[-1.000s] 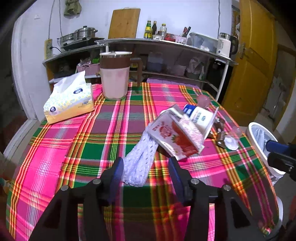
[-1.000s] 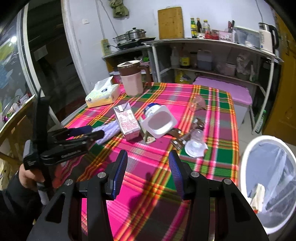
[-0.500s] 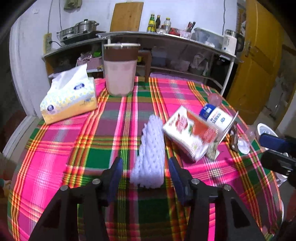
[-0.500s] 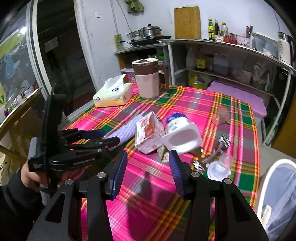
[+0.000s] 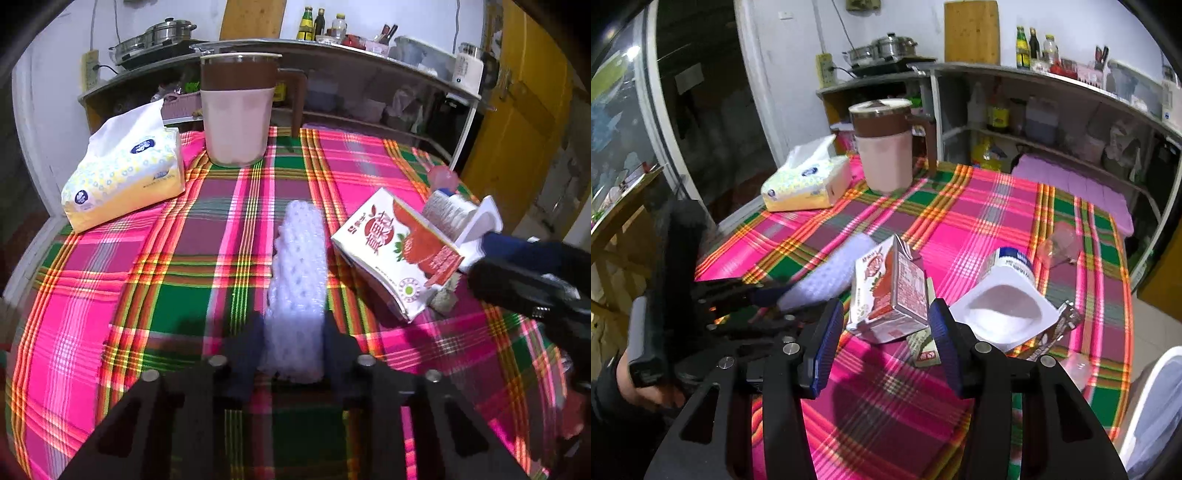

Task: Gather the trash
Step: 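Grasp the white foam mesh sleeve with the left tool while the right tool grasps the pink milk carton, then carry both items over the white bin and open both tools to drop them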

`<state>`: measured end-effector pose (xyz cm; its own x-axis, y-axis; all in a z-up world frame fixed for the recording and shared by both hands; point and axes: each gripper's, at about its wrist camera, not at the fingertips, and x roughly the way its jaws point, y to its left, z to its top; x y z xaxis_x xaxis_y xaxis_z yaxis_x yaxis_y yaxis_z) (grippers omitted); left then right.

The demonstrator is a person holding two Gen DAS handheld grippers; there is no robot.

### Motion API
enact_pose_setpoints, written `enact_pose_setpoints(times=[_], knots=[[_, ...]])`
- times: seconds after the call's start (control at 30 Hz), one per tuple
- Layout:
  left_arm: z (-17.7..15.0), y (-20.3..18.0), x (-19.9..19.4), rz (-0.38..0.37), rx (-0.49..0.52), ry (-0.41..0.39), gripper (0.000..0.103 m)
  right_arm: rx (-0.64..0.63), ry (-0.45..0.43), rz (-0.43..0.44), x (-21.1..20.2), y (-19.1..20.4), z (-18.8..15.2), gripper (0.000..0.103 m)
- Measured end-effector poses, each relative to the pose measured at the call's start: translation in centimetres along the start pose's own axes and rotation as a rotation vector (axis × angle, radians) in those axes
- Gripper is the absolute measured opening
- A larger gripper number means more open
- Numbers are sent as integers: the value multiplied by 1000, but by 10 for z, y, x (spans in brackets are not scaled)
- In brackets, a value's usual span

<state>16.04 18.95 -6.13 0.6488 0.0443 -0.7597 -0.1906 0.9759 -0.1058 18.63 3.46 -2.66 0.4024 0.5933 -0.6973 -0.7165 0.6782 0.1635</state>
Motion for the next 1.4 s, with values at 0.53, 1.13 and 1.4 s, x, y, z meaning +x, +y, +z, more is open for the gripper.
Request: enact_pose_setpoints(times=[0.53,1.13,1.4], knots=[[-12,23,-12,-29,-73,-17,28,84,131,34,56,-9,12,52],[-22,24,-35,-19,-87,-55,28,32,43,-7,23,15,7,39],[-32,2,-63,-42,-69,-90,27,39,-1,-17,-17,17,-9,39]])
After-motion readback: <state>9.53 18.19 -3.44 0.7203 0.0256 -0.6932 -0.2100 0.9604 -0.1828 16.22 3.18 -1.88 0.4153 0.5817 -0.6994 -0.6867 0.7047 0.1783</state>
